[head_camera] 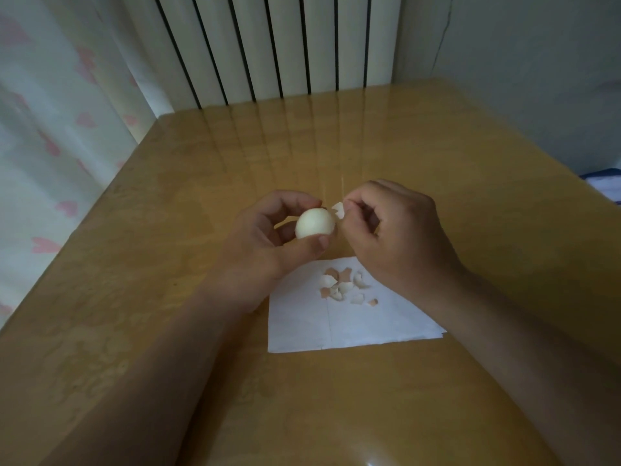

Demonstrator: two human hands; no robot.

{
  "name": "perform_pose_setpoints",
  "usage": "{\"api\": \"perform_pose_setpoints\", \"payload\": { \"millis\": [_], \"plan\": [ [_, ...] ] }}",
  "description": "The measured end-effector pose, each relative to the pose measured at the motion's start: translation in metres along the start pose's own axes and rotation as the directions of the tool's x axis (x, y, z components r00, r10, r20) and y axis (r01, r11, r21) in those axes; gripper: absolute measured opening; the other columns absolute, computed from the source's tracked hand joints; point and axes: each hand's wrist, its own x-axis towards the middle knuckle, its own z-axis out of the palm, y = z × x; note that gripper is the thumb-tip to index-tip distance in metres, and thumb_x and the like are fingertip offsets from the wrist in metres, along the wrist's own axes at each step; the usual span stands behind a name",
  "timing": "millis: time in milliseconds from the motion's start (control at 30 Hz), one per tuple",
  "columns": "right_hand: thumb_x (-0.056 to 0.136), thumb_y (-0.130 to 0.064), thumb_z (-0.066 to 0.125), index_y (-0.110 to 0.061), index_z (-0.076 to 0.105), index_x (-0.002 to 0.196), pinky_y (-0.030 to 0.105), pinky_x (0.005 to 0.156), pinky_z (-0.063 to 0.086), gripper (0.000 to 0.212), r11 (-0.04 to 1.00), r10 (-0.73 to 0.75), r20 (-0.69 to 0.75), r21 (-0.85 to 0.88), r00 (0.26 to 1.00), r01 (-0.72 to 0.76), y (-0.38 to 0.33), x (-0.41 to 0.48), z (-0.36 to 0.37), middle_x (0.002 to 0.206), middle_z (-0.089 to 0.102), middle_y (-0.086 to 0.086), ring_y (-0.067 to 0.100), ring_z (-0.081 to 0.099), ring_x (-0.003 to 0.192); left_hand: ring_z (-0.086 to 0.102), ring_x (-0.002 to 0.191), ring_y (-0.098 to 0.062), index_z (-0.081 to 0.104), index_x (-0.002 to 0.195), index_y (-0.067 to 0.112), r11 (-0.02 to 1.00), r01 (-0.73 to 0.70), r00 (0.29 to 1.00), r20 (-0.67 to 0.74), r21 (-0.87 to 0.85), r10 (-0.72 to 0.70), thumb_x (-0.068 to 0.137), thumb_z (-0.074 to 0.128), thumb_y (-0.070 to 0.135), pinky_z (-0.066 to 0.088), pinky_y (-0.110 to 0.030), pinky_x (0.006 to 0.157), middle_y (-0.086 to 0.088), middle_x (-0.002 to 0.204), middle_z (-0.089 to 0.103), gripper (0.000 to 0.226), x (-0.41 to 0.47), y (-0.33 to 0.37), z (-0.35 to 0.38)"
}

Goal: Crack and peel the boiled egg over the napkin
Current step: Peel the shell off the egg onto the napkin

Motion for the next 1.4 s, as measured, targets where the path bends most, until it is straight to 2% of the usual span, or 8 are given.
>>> {"api": "perform_pose_setpoints", "payload": {
  "millis": [267,433,567,667,867,1133,1333,1400],
  "plan": [
    [0.08,-0.005,0.066,-0.01,0.072,0.068,0.017,0.049,0.042,0.015,0.985,-0.089,0.341,0.168,0.936,0.032,0.003,0.001,-0.014,0.059,0.062,-0.004,0.013,0.058,0.057,0.069,0.109,-0.036,0.066,0.106,0.009,0.961,0.046,0.999,0.031,-0.273,-0.039,0.069,0.074,0.008,0.059,-0.047,0.089,-0.014,0.109,0.07,0.038,0.003,0.0,-0.006],
    [0.079,-0.017,0.061,-0.02,0.081,0.086,0.024,0.057,0.051,0.022,0.983,-0.039,0.439,0.178,0.898,-0.044,0.002,-0.002,-0.013,0.075,0.068,-0.002,0.011,0.064,0.066,0.069,0.106,-0.037,0.064,0.108,0.007,0.933,0.077,0.997,0.004,-0.351,-0.081,0.078,0.063,-0.002,0.06,-0.045,0.087,-0.014,0.103,0.07,0.031,0.004,0.002,-0.007],
    [0.081,-0.022,0.075,-0.017,0.076,0.072,0.031,0.057,0.051,0.01,0.983,-0.012,0.379,0.174,0.925,-0.058,0.003,-0.001,-0.012,0.068,0.065,-0.004,0.012,0.062,0.061,0.067,0.108,-0.039,0.065,0.112,0.009,0.951,0.091,0.995,-0.002,-0.296,-0.096,0.078,0.075,0.007,0.059,-0.045,0.087,-0.023,0.116,0.063,0.036,0.004,0.0,-0.005],
    [0.083,-0.032,0.077,-0.014,0.067,0.069,0.025,0.05,0.046,0.025,0.947,0.117,0.326,0.247,0.938,-0.204,0.002,0.0,-0.013,0.06,0.062,-0.004,0.009,0.057,0.053,0.068,0.107,-0.033,0.064,0.119,0.012,0.955,0.095,0.995,0.031,-0.28,-0.09,0.068,0.081,0.013,0.06,-0.042,0.089,-0.017,0.118,0.065,0.054,0.004,0.001,-0.006],
    [0.09,-0.032,0.069,-0.019,0.07,0.097,0.04,0.046,0.058,0.015,0.748,0.304,0.381,0.472,0.873,-0.467,-0.003,0.003,-0.013,0.08,0.07,0.003,0.018,0.072,0.066,0.07,0.104,-0.024,0.056,0.128,0.012,0.977,0.065,0.995,0.089,-0.204,-0.048,0.064,0.083,0.004,0.058,-0.034,0.084,-0.008,0.118,0.072,0.069,0.001,0.001,-0.003],
    [0.094,-0.015,0.065,-0.014,0.073,0.104,0.038,0.049,0.06,0.012,0.729,0.275,0.385,0.515,0.881,-0.452,-0.001,0.001,-0.01,0.092,0.074,0.004,0.016,0.076,0.077,0.074,0.095,-0.015,0.06,0.113,0.007,0.999,0.023,1.0,0.012,-0.029,-0.022,0.064,0.082,-0.002,0.057,-0.023,0.075,0.002,0.102,0.074,0.054,-0.004,0.006,0.003],
    [0.097,-0.014,0.061,-0.015,0.074,0.105,0.02,0.05,0.054,0.015,0.863,0.21,0.284,0.396,0.935,-0.314,0.002,-0.003,-0.006,0.082,0.073,-0.005,0.002,0.071,0.066,0.072,0.103,-0.017,0.064,0.109,0.014,0.996,-0.035,0.999,-0.003,0.079,0.035,0.066,0.085,-0.002,0.056,-0.025,0.081,0.003,0.106,0.073,0.05,-0.003,0.004,0.003],
    [0.097,-0.015,0.059,-0.014,0.074,0.103,0.026,0.05,0.055,0.016,0.926,0.149,0.217,0.312,0.965,-0.213,0.002,-0.004,-0.005,0.078,0.073,-0.004,0.007,0.07,0.063,0.072,0.104,-0.018,0.064,0.107,0.014,0.994,-0.06,0.998,-0.014,0.093,0.061,0.066,0.083,0.002,0.056,-0.026,0.084,-0.001,0.109,0.073,0.048,-0.004,0.003,0.005]
  ]
}}
